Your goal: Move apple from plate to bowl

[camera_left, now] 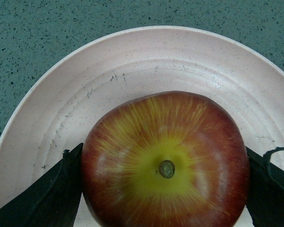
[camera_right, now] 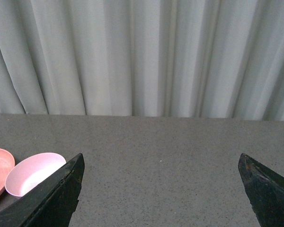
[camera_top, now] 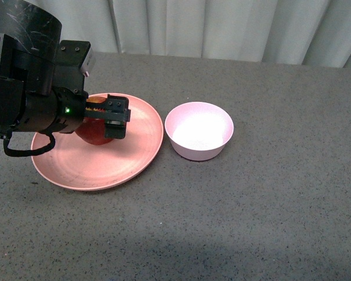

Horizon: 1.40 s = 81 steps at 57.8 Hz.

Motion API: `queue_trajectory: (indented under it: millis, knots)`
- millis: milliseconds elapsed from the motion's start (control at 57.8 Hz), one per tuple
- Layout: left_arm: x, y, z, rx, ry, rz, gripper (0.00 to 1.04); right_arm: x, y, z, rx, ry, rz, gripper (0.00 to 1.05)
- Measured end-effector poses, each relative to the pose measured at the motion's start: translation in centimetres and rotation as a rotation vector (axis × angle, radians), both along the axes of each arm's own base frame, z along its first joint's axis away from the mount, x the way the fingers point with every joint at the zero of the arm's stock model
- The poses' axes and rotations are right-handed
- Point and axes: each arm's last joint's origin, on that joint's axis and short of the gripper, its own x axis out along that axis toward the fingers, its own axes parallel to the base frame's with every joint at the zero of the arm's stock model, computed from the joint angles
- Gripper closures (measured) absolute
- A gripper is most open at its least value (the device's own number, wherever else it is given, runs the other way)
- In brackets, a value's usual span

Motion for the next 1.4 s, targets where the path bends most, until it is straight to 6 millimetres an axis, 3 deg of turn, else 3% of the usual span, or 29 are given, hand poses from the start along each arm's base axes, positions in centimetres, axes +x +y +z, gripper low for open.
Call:
queue_trajectory:
  millis: [294,485,658,987,1402]
  knots:
    - [-0.3,-1.5,1.4,-0.042,-0.043,-0.055,0.23,0.0,0.0,0.0,0.0,0.0,0.0,0.09]
    - [-1.1,-5.1,4.1,-0.092,-0.113,-0.155,0.23,0.0,0.0,0.0,0.0,0.0,0.0,0.09]
    - [-1.7,-8.4,4.9,-0.121,-0.132,-0.23,0.23,0.0,0.0,0.0,0.0,0.0,0.0,0.09]
    - [-1.5,-12.6,4.5,-0.138,-0.125,-0.264,0.23,0.0,0.0,0.0,0.0,0.0,0.0,0.09]
    - [-1.1,-14.8,2.3,-0.105,-0.103,-0.285,0.23,0.0,0.0,0.0,0.0,0.0,0.0,0.09]
